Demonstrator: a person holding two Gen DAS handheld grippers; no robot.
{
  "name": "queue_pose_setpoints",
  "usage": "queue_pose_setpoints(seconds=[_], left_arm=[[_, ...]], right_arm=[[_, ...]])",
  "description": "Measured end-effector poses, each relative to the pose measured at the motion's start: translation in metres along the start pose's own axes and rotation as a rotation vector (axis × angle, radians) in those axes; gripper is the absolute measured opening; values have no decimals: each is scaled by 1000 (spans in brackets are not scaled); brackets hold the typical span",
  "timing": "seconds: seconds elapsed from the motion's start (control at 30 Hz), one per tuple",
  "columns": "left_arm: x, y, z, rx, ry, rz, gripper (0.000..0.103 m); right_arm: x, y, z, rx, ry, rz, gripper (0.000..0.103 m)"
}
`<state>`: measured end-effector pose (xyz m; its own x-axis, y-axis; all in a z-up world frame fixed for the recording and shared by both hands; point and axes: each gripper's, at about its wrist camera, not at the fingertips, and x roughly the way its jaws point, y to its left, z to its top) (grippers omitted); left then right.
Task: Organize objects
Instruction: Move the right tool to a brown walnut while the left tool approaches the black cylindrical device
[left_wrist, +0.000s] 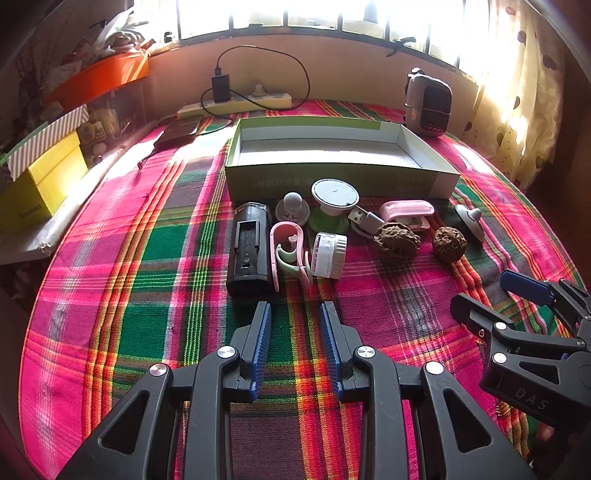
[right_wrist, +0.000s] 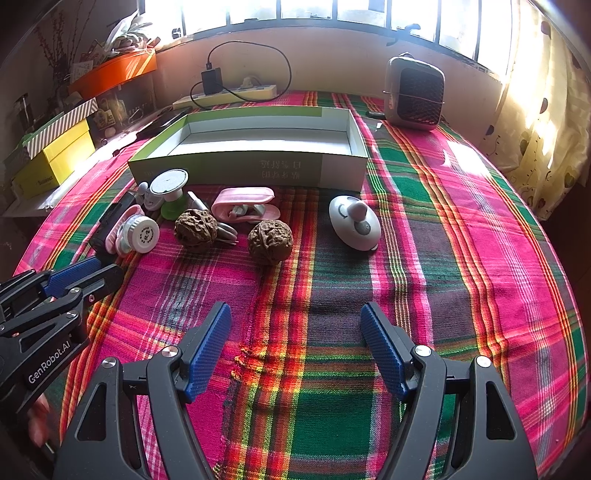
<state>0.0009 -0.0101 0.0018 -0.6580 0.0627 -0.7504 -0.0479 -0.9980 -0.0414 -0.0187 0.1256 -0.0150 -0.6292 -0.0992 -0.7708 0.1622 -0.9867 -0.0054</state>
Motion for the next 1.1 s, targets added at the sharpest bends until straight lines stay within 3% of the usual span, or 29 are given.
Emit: queue_pose_setpoints(seconds=[0.37, 0.87, 1.1], left_arm=[[-1, 17, 1, -16, 5, -25, 26], [9, 43, 13, -78, 6, 35, 28], [11, 53, 15, -96, 8, 46, 28]], right_arm=[[17, -6, 19, -46, 51, 34, 73], [30, -12, 34, -85, 37, 70, 73], [30, -13, 35, -78, 30, 72, 64]])
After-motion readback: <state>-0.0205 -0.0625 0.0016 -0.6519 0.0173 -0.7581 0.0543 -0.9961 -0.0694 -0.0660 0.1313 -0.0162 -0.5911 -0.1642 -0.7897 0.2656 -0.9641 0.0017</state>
